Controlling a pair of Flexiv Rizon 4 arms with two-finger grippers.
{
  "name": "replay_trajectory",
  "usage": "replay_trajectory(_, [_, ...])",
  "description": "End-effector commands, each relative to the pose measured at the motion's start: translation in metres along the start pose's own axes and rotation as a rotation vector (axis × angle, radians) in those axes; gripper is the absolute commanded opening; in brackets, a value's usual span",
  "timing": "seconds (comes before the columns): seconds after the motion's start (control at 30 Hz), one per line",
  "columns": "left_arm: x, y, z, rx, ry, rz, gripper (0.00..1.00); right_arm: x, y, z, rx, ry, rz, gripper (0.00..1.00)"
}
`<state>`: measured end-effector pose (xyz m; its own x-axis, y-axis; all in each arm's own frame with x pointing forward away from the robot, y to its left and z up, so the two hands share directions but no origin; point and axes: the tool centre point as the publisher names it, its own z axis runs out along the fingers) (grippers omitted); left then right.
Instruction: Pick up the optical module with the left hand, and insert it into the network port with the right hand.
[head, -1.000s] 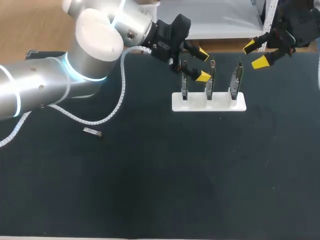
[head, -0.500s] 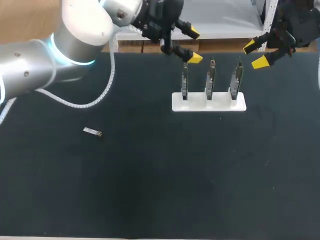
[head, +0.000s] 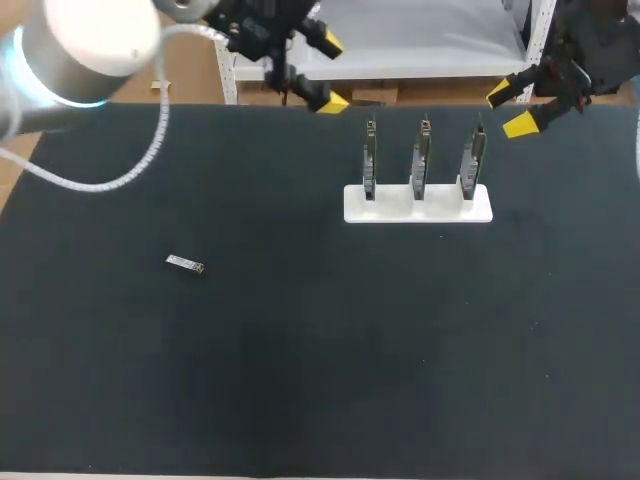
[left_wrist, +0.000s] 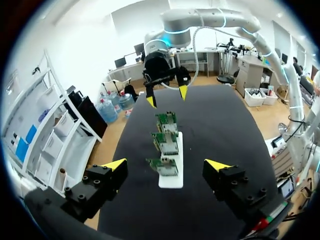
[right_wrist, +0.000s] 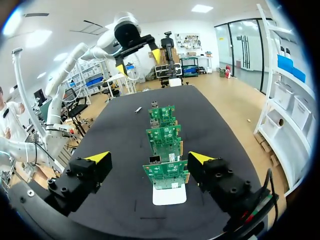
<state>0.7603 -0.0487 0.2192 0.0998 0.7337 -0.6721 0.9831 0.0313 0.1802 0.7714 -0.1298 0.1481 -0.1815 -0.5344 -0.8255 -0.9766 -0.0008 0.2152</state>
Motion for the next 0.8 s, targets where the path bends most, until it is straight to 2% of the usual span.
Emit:
replay_trajectory(0.03, [0.016,-0.028,-0.051,-0.043,0.053,-0.008,1.0,0.0,0.0,0.0,0.002,0.0,0.0,1.0])
replay_trajectory(0.17, [0.04,-0.04,-0.074,-0.023,0.131,-0.008,1.0,0.0,0.0,0.0,0.002,0.0,0.0,1.0])
replay_trajectory(0.37, [0.087,-0.058,-0.099,0.014,0.245,-0.018,1.0,0.0,0.0,0.0,0.002,0.0,0.0,1.0])
replay_trajectory(0.53, [0.119,-0.069,-0.108,0.057,0.369,-0.015,1.0,0.0,0.0,0.0,0.002,0.0,0.0,1.0])
replay_trajectory(0.8, [0.157,-0.08,-0.105,0.116,0.491,0.026,1.0,0.0,0.0,0.0,0.002,0.0,0.0,1.0])
